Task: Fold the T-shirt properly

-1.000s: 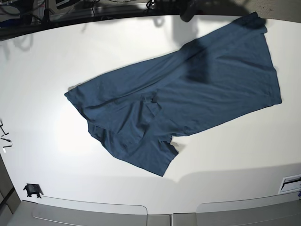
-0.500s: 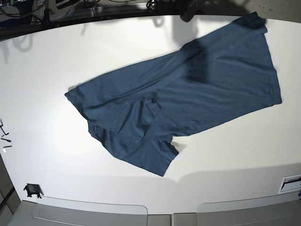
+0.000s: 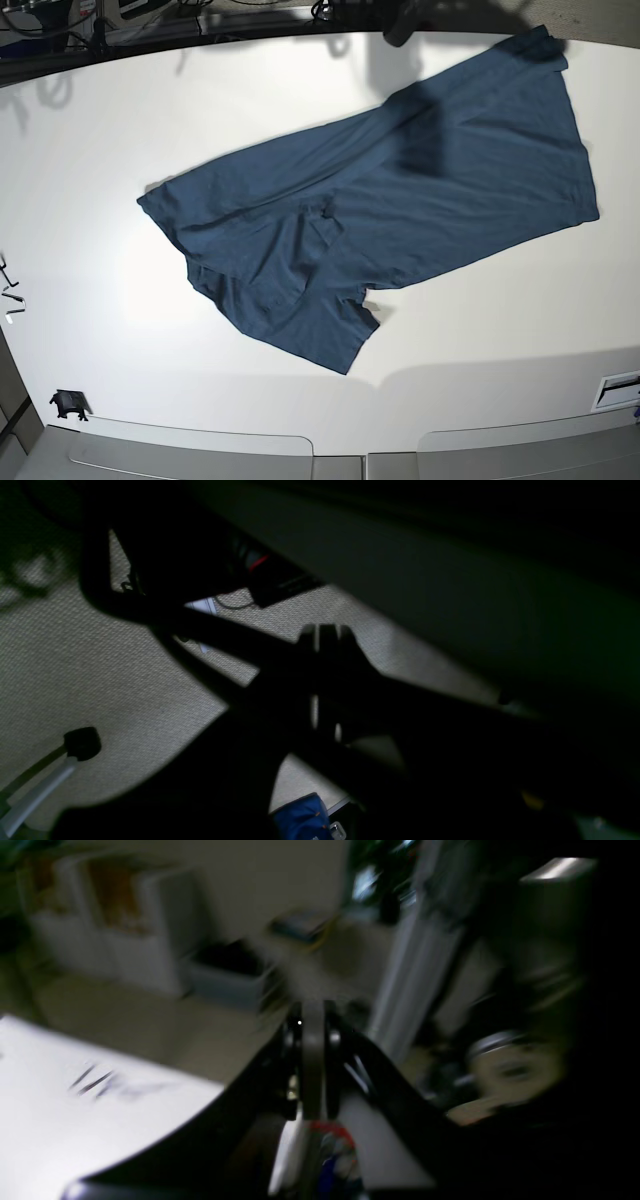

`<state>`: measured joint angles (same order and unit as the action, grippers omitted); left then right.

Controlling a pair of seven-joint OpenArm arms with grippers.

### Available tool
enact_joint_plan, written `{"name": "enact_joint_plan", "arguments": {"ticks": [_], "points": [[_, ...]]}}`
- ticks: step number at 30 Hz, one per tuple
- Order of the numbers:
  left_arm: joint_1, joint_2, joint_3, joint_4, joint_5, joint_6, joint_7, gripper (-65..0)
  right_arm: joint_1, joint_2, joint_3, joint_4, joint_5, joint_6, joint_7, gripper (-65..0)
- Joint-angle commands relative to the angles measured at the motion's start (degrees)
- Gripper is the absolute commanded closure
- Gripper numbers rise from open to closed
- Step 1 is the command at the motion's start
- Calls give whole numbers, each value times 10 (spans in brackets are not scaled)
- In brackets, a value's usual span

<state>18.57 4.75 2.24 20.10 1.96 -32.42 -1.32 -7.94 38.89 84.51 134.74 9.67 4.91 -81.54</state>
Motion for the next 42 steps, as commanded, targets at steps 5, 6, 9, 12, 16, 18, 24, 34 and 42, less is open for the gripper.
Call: {"name": "enact_joint_plan", "arguments": {"ticks": [5,6,9,12,16,18,24,34,42], "points": [[5,6,1,1,0,-15,-3,0,0,-60,2,-17,42,5,15,0],[5,6,1,1,0,-15,-3,0,0,-75,2,-21,53,4,15,0],[5,6,1,1,0,-15,-3,0,0,-122,2,-31,80,4,15,0],[5,6,1,1,0,-15,-3,0,0,-169,2,-38,111,4,15,0],[5,6,1,1,0,-15,-3,0,0,-234,2,-41,140,6,15,0],[5,6,1,1,0,-15,-3,0,0,-260,2,-41,147,8,15,0],[5,6,1,1,0,-15,-3,0,0,-289,2,-41,148,9,15,0],[5,6,1,1,0,-15,-3,0,0,-288,2,-125,147,18,15,0],[5,6,1,1,0,-15,-3,0,0,-286,2,-368,148,18,15,0]]}}
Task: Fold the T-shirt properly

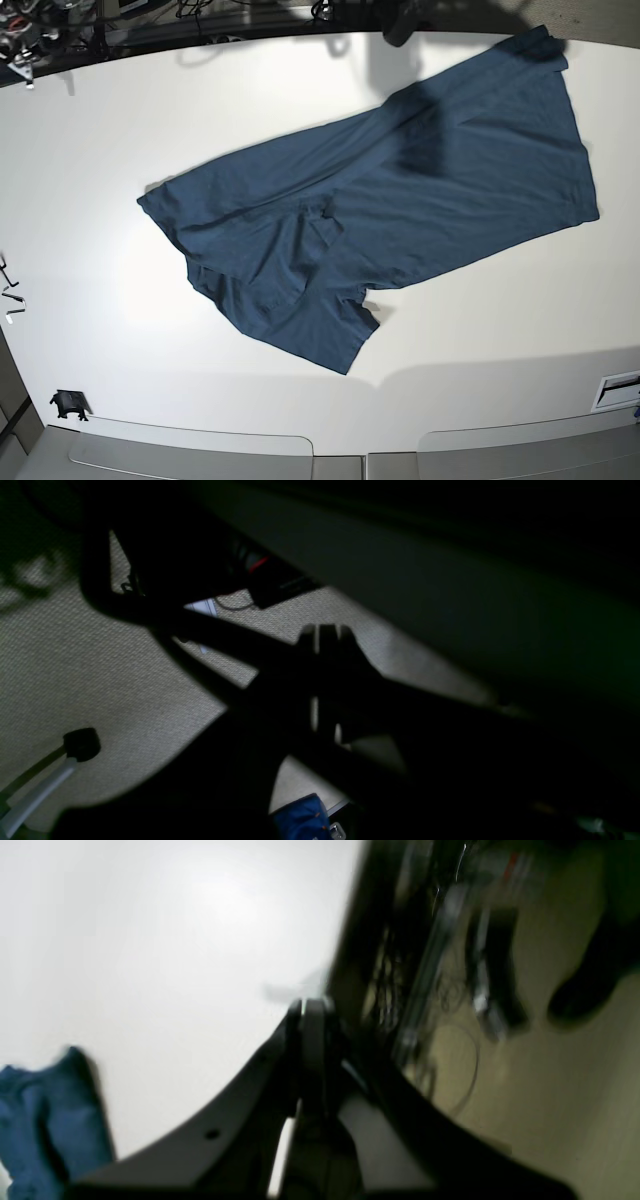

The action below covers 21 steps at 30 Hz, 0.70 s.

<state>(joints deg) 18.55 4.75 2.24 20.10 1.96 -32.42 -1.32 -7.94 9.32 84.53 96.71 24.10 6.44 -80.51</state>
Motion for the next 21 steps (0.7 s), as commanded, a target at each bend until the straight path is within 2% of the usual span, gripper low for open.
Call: {"name": "enact_joint_plan", "arguments": {"ticks": [1,3,7,11,14,18,21], "points": [[5,6,1,1,0,-15,-3,0,0,10,2,-22,4,3,5,0],[5,6,1,1,0,-15,-3,0,0,10,2,-93,4,3,7,0],[5,6,1,1,0,-15,-3,0,-8,10,2,-223,4,3,47,0],[5,6,1,1,0,-15,-3,0,-18,10,2,-322,4,3,54,0],[5,6,1,1,0,-15,-3,0,-29,10,2,-370,4,4,63,0],[5,6,1,1,0,-15,-3,0,-38,10,2,-407,1,5,121,0],[5,6,1,1,0,-15,-3,0,-38,10,-2,-412,2,5,136,0]]}}
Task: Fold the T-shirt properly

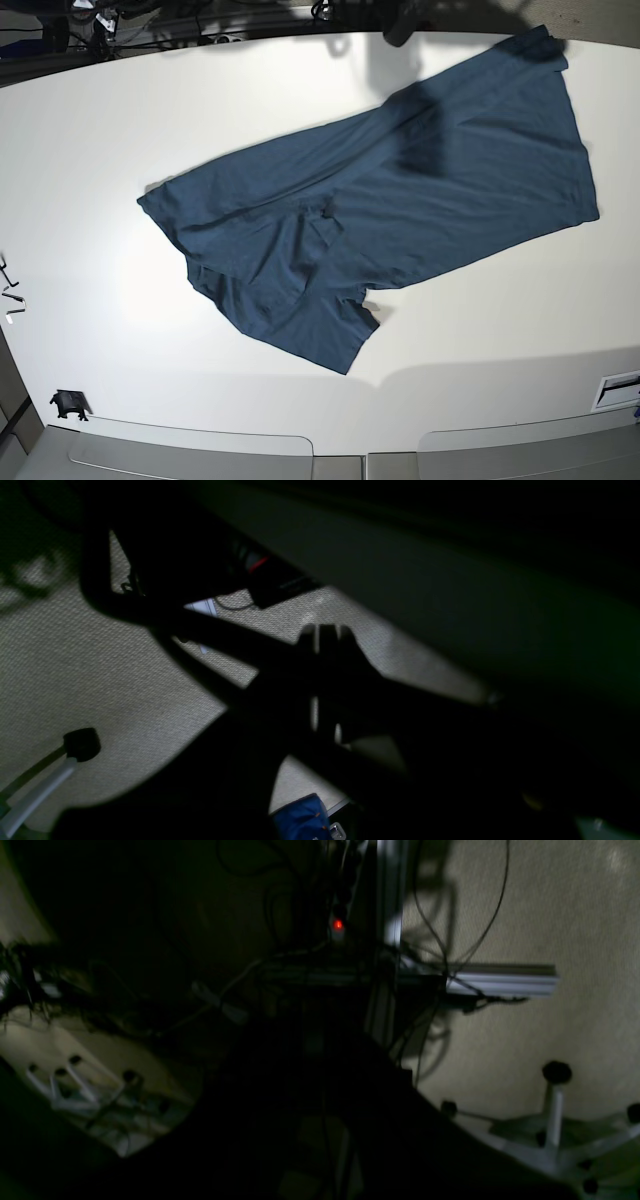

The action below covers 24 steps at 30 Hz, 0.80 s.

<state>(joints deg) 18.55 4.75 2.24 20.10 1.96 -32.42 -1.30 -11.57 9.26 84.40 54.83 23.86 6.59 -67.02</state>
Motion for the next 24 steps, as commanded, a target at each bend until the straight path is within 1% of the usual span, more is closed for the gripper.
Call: {"name": "enact_joint_plan", "arguments": {"ticks": [1,2,5,7,8,13,17,19,21,24], "points": [[5,6,1,1,0,-15,-3,0,-2,12,-7,7,4,4,5,0],[5,6,1,1,0,-15,-3,0,-2,12,-19,7,4,11,13,0],[5,6,1,1,0,-15,-3,0,-2,12,-72,7,4,46,34,0],[5,6,1,1,0,-15,-3,0,-2,12,-126,7,0,60,51,0],[5,6,1,1,0,-15,-3,0,-2,13,-156,7,-12,67,61,0],[5,6,1,1,0,-15,-3,0,-2,18,-337,7,-89,65,124,0],[5,6,1,1,0,-15,-3,0,-9,19,-494,6,-150,60,155,0],[5,6,1,1,0,-15,-3,0,-24,19,-573,6,-165,56,156,0],[5,6,1,1,0,-15,-3,0,-44,18,-645,6,-164,49,159,0],[5,6,1,1,0,-15,-3,0,-75,18,-744,6,-166,49,201,0]]}}
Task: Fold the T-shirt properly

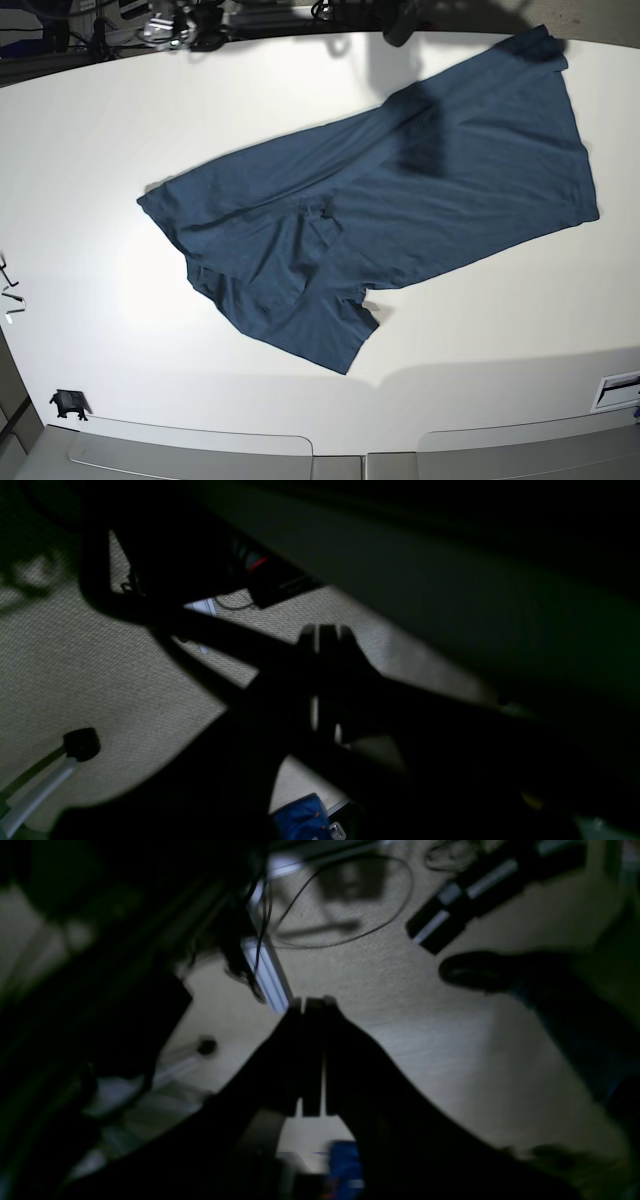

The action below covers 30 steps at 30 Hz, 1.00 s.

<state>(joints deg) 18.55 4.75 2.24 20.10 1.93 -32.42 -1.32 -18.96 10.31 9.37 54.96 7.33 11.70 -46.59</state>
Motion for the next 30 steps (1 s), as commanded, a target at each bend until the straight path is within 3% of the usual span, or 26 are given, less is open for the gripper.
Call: {"name": "enact_joint_plan", "arguments": {"ticks": [1,10,17,23,27,30], "points": [[5,6,1,1,0,-15,-3,0,-12,7,-24,5,-12,-2,16,0],[5,6,1,1,0,-15,-3,0,-101,7,-234,5,-149,-2,162,0],[5,6,1,1,0,-15,-3,0,-96,7,-384,-112,-282,1,204,0],[5,6,1,1,0,-15,-3,0,-63,8,-529,-262,-403,55,237,0],[5,6,1,1,0,-15,-3,0,-37,7,-558,-333,-415,74,252,0],[5,6,1,1,0,-15,-3,0,-13,8,-558,-357,-363,75,281,0]]}}
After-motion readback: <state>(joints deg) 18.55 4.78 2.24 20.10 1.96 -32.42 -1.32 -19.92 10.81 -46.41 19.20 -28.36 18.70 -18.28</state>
